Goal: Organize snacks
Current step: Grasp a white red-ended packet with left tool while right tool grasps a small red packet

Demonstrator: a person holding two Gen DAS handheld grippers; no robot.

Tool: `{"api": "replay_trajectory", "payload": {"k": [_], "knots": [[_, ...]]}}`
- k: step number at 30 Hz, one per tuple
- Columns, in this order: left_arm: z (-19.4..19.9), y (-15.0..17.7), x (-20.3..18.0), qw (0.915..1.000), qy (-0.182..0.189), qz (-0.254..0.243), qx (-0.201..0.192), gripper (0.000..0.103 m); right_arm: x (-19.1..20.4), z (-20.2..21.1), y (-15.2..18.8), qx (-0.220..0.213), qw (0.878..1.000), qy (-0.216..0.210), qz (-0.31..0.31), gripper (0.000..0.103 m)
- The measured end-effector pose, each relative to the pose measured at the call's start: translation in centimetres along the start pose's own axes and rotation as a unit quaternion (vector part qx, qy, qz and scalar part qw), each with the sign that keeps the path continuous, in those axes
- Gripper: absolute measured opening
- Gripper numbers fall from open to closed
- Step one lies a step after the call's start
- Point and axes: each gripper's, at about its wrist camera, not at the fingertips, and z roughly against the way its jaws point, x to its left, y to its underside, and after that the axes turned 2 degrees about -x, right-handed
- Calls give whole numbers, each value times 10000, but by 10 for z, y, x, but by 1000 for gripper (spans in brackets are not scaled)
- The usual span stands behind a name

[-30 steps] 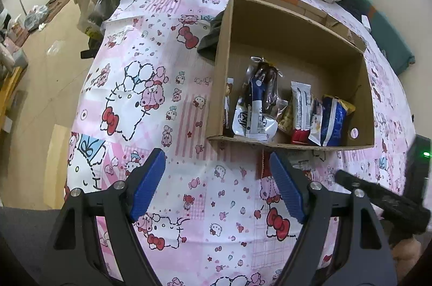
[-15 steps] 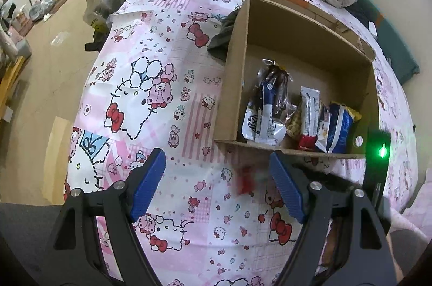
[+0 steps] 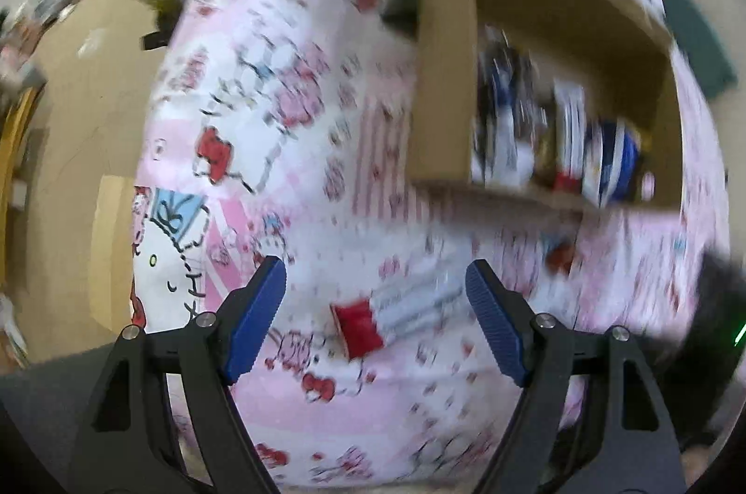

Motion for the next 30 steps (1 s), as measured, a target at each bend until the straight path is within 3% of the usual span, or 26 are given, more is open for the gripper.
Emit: {"api": "replay_trajectory", "payload": {"k": [2, 4, 6, 8, 11, 12, 14, 15, 18, 24, 26, 30], "knots": [[-10, 5, -16, 9969, -80, -712, 322, 77, -15, 19, -1, -243, 9991, 8, -347, 8], [-17, 11, -33, 9886, -91, -1379, 594, 77, -25, 31, -5, -465, 9967, 10, -661, 13], [-26, 17, -49, 9764, -221, -1983, 830, 77, -43, 43, -8, -638, 9926, 16, -1032, 29], [-40, 22, -63, 9597, -390, -2578, 1047, 76, -55, 45, -8, -746, 9881, 66, -1345, 64], [-62, 27, -76, 9375, -614, -3202, 1216, 64, -70, 48, -9, -845, 9828, 136, -1634, 66], [-70, 28, -78, 9323, -627, -3319, 1296, 55, -73, 47, -10, -874, 9813, 215, -1703, 66], [-81, 28, -78, 9296, -640, -3346, 1407, 48, -77, 44, -13, -879, 9794, 239, -1801, 66], [-83, 27, -78, 9304, -609, -3319, 1428, 47, -80, 41, -14, -861, 9783, 200, -1874, 66], [-80, 25, -81, 9332, -565, -3289, 1330, 27, -87, 23, -19, -688, 9759, 63, -2068, 63], [-44, 24, -83, 9560, 82, -2705, 1131, 27, -86, -13, -36, -330, 9804, 561, -1862, 55], [-33, 29, -81, 9626, 239, -2485, 1053, 27, -81, -17, -39, -323, 9828, 780, -1643, 19], [-24, 44, -73, 9756, 361, -1944, 957, 27, -79, -16, -35, -324, 9840, 559, -1659, 18]]}}
